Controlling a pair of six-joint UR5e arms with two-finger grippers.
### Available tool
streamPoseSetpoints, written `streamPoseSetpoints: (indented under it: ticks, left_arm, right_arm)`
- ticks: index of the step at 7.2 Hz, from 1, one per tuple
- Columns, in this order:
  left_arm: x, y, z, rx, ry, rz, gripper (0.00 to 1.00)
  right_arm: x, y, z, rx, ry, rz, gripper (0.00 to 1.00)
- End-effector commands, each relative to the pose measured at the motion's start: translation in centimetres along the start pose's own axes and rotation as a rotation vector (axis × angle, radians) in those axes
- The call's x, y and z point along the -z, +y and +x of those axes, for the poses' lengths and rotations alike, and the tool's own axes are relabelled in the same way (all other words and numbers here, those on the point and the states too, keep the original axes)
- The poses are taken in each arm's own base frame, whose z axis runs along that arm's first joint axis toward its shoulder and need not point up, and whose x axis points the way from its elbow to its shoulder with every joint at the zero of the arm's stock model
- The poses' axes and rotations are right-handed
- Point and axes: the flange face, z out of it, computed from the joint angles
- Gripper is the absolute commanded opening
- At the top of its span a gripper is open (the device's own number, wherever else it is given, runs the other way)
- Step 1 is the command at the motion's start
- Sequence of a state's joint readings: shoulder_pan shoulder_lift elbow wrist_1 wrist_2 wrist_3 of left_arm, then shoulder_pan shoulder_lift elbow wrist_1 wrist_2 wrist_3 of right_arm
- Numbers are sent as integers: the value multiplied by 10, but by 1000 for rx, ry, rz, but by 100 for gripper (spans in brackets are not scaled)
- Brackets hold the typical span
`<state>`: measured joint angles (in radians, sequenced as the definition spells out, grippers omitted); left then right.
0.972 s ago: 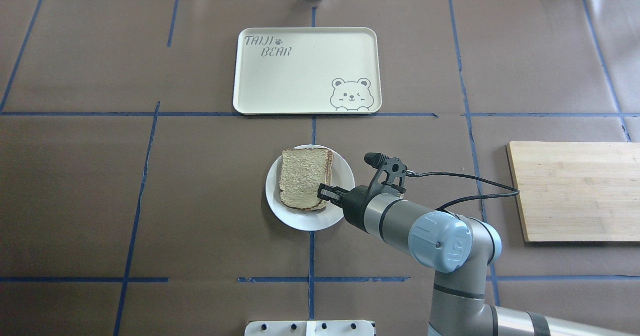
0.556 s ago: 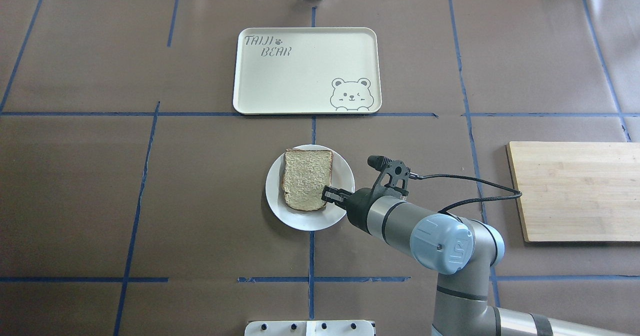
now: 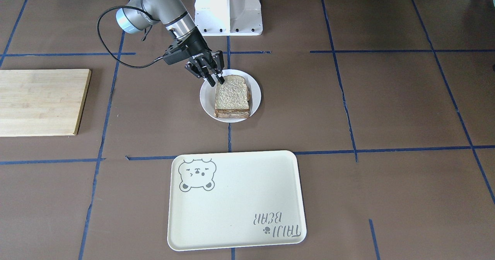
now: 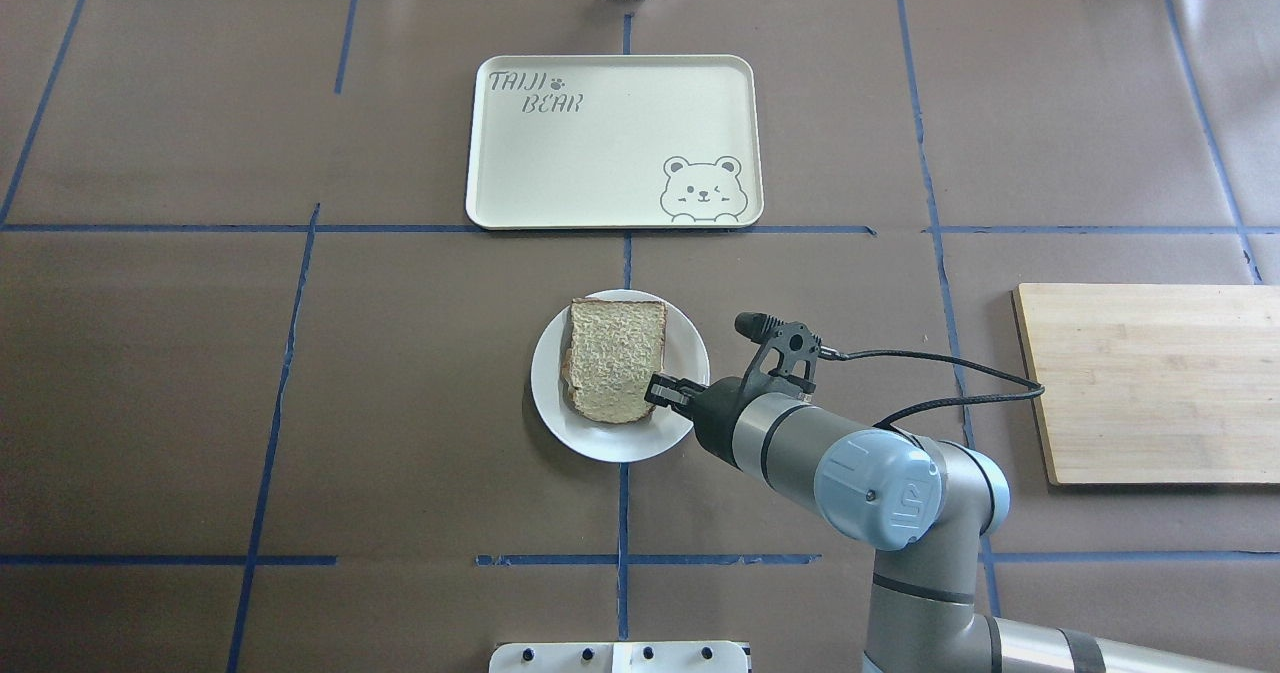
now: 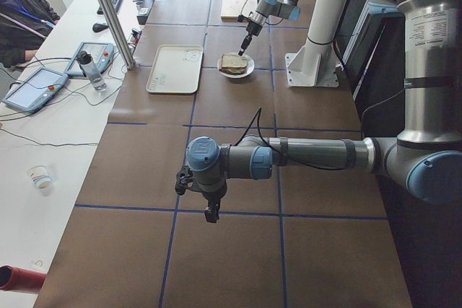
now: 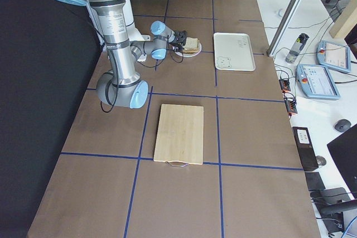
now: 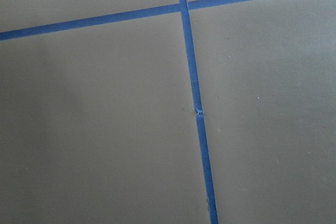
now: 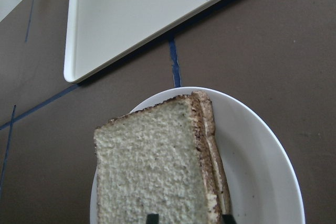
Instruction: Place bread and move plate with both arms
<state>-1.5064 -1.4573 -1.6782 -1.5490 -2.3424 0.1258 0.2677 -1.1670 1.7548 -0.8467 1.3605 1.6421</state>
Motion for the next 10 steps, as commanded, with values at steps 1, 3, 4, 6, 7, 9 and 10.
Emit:
streamPoseSetpoints:
  ticks: [1,3,4,6,7,9,10]
  left_arm:
    - [0,0,0,1,0,-1,100]
    - [1,-1,1,-2,0,2,100]
    - [4,-5,3,-8,-1,8,100]
    - [9,-13,7,-20,-4,19,100]
    - [14,-17,11,-28,-5,28,100]
    - [27,-35,22,-44,-11,55,100]
    - [37,-48,30,-74,-9,82,100]
  right_arm:
    - [28,-57,-23,-19,153,-122,100]
    - [57,-167,-19,-16,293,-288,100]
    - [73,-215,1,13,367,-339,100]
    - [115,-291,40,182,423,-398,100]
    - [139,-321,71,270,449,-428,100]
    - [190,-366,165,470,482,-480,100]
    - [227,-387,218,537,473,-506,100]
